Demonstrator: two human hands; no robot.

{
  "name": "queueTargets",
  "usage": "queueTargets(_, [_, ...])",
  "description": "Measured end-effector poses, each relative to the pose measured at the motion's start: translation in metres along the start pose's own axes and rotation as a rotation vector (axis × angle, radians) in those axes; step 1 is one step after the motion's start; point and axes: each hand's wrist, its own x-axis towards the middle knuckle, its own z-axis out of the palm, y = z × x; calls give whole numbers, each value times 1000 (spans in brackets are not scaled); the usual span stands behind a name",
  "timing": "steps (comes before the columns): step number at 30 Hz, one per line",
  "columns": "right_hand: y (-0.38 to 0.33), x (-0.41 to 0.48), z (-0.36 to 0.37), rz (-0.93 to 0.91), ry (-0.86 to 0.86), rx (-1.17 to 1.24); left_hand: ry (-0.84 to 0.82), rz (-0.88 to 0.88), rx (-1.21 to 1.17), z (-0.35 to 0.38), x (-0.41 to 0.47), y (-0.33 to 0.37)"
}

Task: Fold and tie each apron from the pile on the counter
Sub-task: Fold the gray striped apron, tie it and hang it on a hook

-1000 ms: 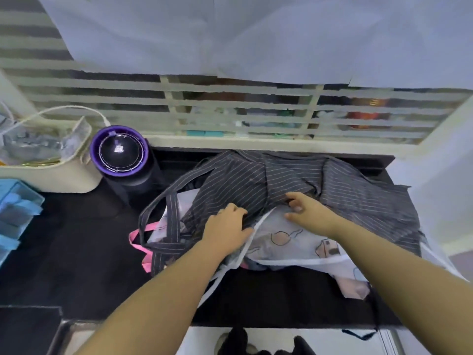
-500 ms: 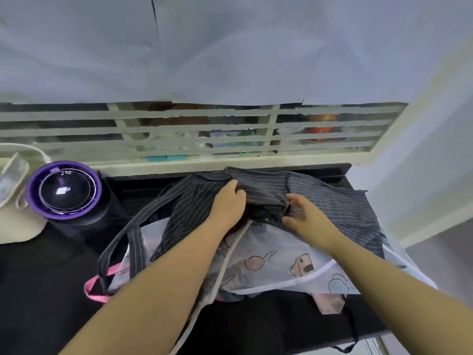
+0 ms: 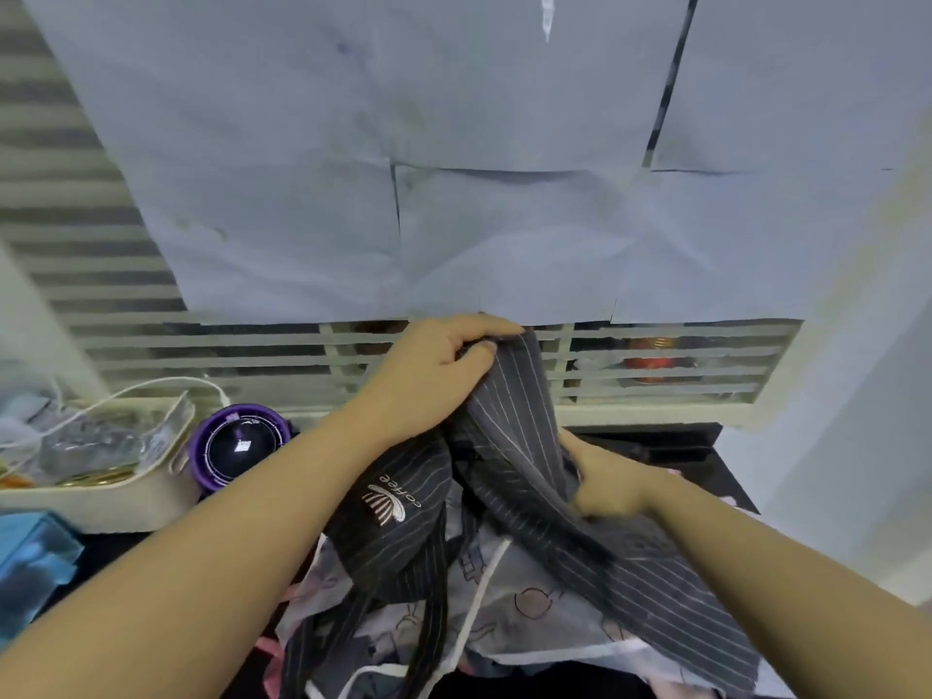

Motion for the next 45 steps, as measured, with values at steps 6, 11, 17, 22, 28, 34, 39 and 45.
queueTargets(6, [5, 13, 38, 89, -117, -80, 85, 31, 69, -22, -27, 3])
queueTargets(11, [-14, 9, 58, 56, -210, 29, 111, -17, 86, -29, -37, -1])
queueTargets(17, [-64, 8, 66, -41, -64, 520, 150, -51, 59, -23, -41, -5])
queueTargets(22, [-99, 9, 58, -90, -236, 469, 98, -35, 61, -26, -44, -3])
queueTargets(28, [-94, -8, 30, -98, -205, -12, 169, -72, 99, -46, -49, -13])
queueTargets(34, [-64, -29, -31, 152, 40, -221, 195, -157, 108, -81, -35, -22])
queueTargets(39, [-86, -46, -76, 213, 455, 1008, 187, -125, 150, -102, -18, -9])
queueTargets(45, [-165, -90, -132, -284, 883, 1094, 86, -74, 349, -117, -5, 11])
